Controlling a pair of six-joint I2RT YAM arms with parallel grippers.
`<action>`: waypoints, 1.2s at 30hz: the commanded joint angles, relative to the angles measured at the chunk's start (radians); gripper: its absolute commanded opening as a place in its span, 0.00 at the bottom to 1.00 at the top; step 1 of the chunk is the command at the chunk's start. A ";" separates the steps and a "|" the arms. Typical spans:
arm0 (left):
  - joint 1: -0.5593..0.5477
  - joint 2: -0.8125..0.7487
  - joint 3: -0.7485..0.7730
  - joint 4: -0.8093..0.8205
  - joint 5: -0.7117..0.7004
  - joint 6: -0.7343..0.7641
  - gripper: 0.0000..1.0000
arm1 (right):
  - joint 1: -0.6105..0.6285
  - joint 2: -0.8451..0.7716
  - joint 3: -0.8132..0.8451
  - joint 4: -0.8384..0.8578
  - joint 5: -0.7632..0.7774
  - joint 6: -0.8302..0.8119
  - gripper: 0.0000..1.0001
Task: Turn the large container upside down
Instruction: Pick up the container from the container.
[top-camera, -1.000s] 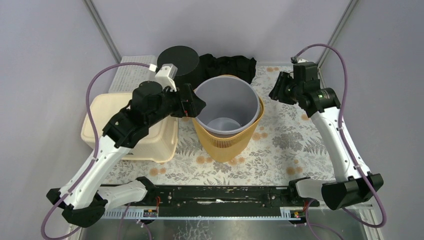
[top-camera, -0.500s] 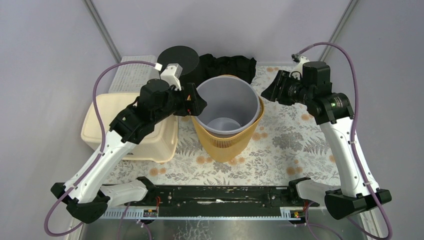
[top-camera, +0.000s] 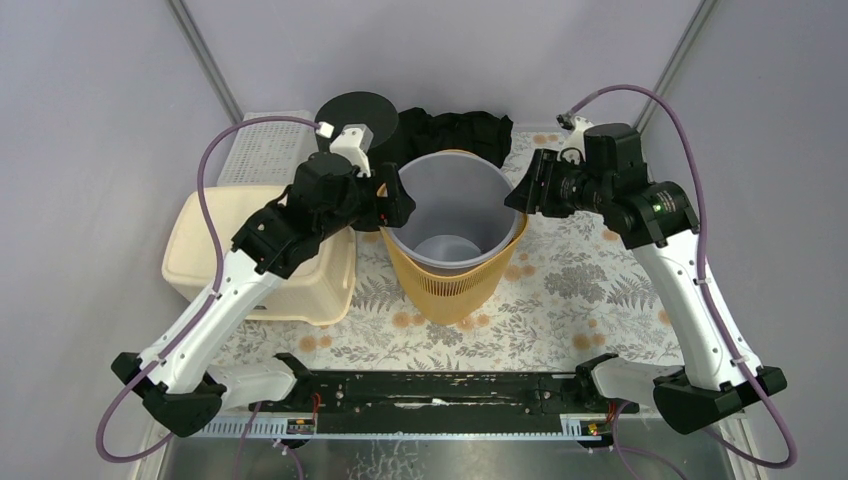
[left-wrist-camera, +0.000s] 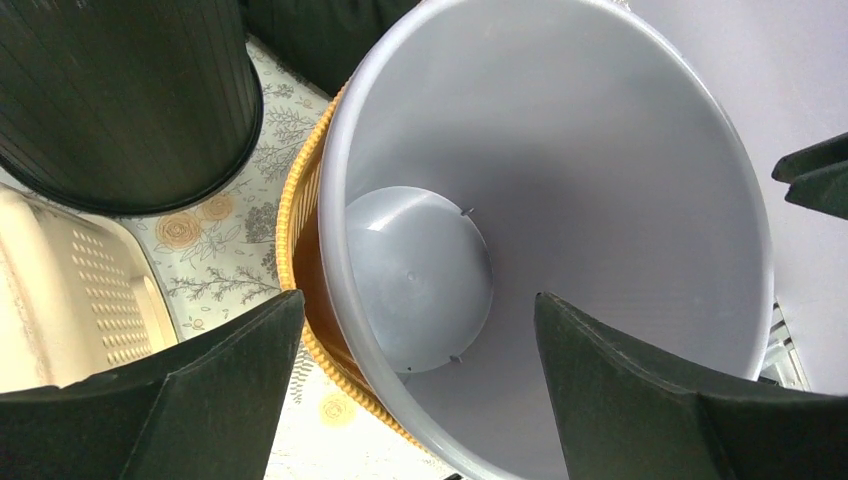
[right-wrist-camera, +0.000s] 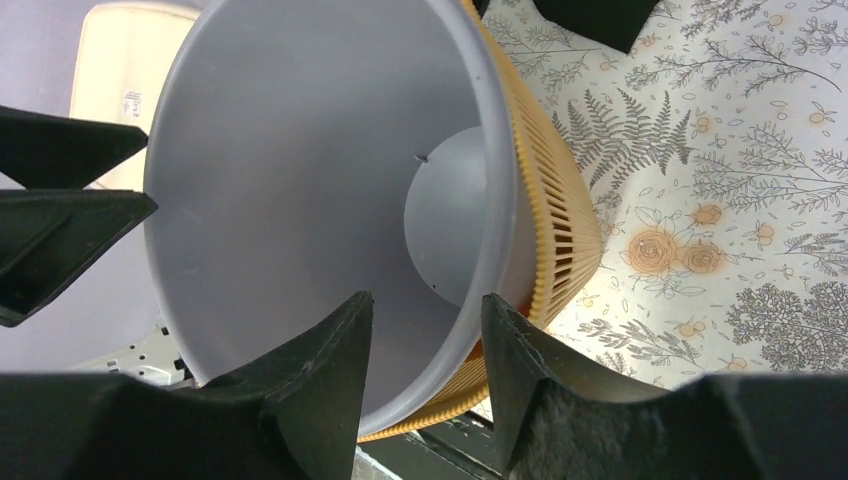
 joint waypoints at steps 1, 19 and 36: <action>-0.006 0.012 0.037 -0.001 -0.013 0.020 0.91 | 0.050 0.006 0.046 -0.010 0.039 -0.009 0.51; -0.018 0.054 0.030 -0.026 -0.035 0.034 0.82 | 0.165 0.035 0.056 -0.088 0.219 -0.004 0.49; -0.029 0.091 0.044 -0.033 -0.051 0.051 0.82 | 0.201 0.098 0.112 -0.156 0.318 -0.015 0.50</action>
